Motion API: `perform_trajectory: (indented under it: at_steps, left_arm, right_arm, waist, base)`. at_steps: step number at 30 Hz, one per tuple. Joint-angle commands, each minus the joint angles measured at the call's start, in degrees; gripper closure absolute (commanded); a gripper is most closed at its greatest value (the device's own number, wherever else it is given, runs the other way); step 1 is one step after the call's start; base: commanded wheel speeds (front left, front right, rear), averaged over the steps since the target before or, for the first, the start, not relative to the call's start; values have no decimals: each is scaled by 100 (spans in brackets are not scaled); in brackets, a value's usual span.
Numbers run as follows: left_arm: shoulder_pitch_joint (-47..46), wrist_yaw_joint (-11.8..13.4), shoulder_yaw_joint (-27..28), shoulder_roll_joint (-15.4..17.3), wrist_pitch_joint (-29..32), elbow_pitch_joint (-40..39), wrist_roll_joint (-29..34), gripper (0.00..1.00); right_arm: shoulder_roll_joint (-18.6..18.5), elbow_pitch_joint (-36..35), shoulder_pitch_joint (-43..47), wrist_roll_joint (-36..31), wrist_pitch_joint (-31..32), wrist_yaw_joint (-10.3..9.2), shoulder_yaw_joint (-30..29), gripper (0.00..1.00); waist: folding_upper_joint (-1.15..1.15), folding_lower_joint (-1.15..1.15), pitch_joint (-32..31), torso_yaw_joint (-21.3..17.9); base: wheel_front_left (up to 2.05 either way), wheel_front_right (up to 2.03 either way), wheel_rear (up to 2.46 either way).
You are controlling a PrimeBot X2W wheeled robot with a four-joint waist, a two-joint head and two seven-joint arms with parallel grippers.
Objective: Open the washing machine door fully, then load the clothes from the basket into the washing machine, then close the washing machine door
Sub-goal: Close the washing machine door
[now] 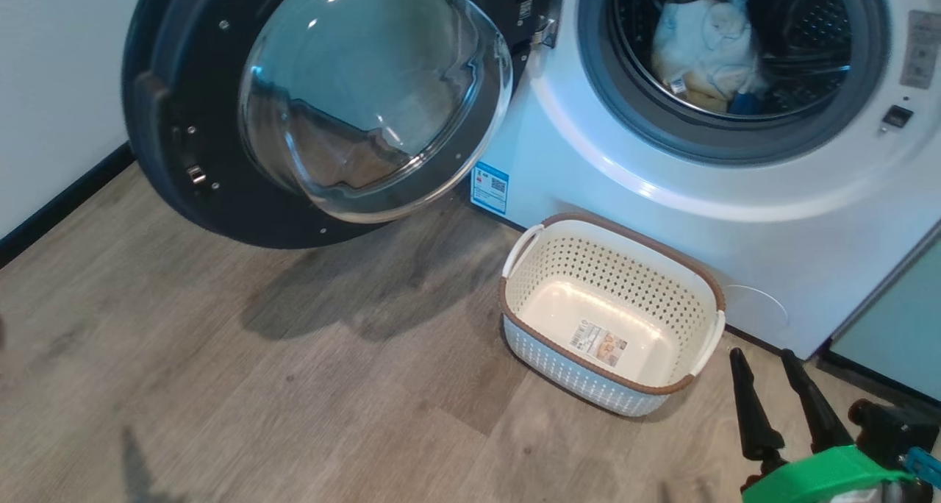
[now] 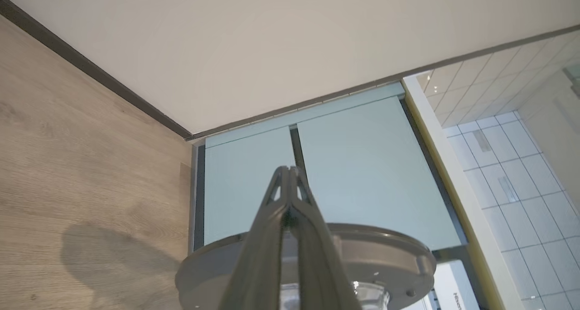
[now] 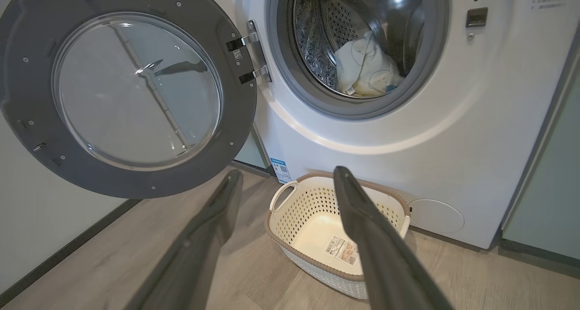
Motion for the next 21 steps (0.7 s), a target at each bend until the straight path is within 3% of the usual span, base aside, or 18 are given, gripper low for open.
perform_trajectory:
  at_steps: [1,12,21]
  left_arm:
    - [-448,-9,263,451,99,29,-79,100]
    - [-1669,-9,197,1089,810,1521,-330,100]
    - [-2475,9,71,1370,1190,2238,-361,100]
  right_arm:
    - [-133,-187,-117,-26,-55,2,98,0]
    - [-281,-207,-113,-49,-55,2,151,0]
    - [-529,-269,-301,-80,-55,2,181,0]
  waist:
    - [0,0,7,-65]
    - [0,0,148,-408]
    - [0,0,543,-665]
  base:
    - [0,0,0]
    - [0,0,0]
    - [0,0,0]
